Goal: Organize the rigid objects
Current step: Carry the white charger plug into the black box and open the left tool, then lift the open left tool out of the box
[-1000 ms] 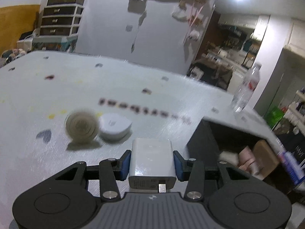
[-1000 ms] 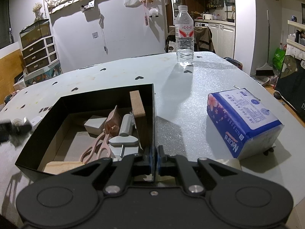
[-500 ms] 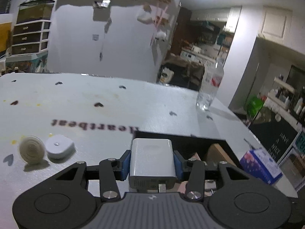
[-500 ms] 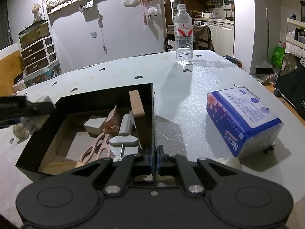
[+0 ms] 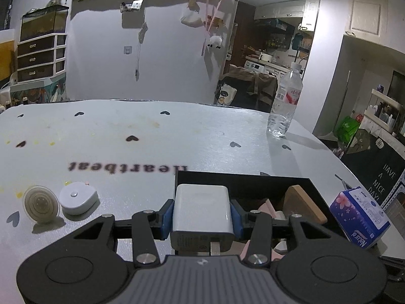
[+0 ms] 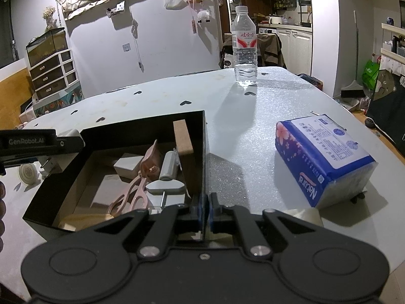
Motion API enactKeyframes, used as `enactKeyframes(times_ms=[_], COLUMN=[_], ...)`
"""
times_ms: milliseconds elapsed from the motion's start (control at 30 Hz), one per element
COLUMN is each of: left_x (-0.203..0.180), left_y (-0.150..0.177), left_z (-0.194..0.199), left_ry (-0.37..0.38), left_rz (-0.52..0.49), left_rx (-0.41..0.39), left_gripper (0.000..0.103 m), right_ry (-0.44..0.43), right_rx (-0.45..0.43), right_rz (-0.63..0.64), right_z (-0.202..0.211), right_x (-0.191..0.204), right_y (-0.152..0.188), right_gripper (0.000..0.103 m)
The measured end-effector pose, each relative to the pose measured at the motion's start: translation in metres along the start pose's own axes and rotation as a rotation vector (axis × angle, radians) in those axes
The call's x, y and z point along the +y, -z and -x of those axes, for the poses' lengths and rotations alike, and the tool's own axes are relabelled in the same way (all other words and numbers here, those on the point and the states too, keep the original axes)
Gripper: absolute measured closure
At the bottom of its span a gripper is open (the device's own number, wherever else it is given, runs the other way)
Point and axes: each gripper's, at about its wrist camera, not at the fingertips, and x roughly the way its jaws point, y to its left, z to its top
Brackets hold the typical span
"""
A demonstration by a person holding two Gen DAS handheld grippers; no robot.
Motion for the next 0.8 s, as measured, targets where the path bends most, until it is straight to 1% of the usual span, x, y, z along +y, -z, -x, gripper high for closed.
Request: enactKeyframes(times_ms=[67,133,233,500,567,633,733,800], left_x=[-0.0008,0.0011,0.0009,0.0009,0.0004,-0.0015,-0.0034,-0.0048], left_y=[-0.0016,-0.002,-0.0025,-0.0008,-0.0006,-0.0003,0.0005,0.0012], left_z=[-0.0002,-0.0001,0.0001,0.0018,0.0031,0.0049,0.0074,0.0094], left_ry=[0.0,0.005,0.017,0.012,0.014,0.017,0.031,0.038], left_rz=[-0.014,0.0,-0.006,-0.021,-0.028,-0.041,-0.06,-0.072], left_rx=[0.004,0.005,0.01,0.021,0.019,0.018,0.023,0.023], left_gripper=[0.056,0.056,0.051,0.049,0.042,0.041,0.035,0.033], right_ry=[0.001,0.002,0.003,0.001,0.001,0.001,0.001,0.001], right_rx=[0.0,0.0,0.0,0.0,0.0,0.001,0.001,0.001], right_rz=[0.001,0.001,-0.001,-0.001,-0.001,-0.001,-0.002,-0.001], right_z=[0.0001,0.0002,0.0004,0.0001,0.0001,0.0001,0.0002,0.0002], right_x=[0.0,0.0001,-0.0001,0.0,0.0,0.0001,0.0001,0.0002], right_y=[0.0001,-0.0001,-0.0001,0.0,-0.0001,-0.0001,0.0,-0.0001], right_gripper=[0.097,0.097,0.097,0.097,0.097,0.097,0.097,0.097])
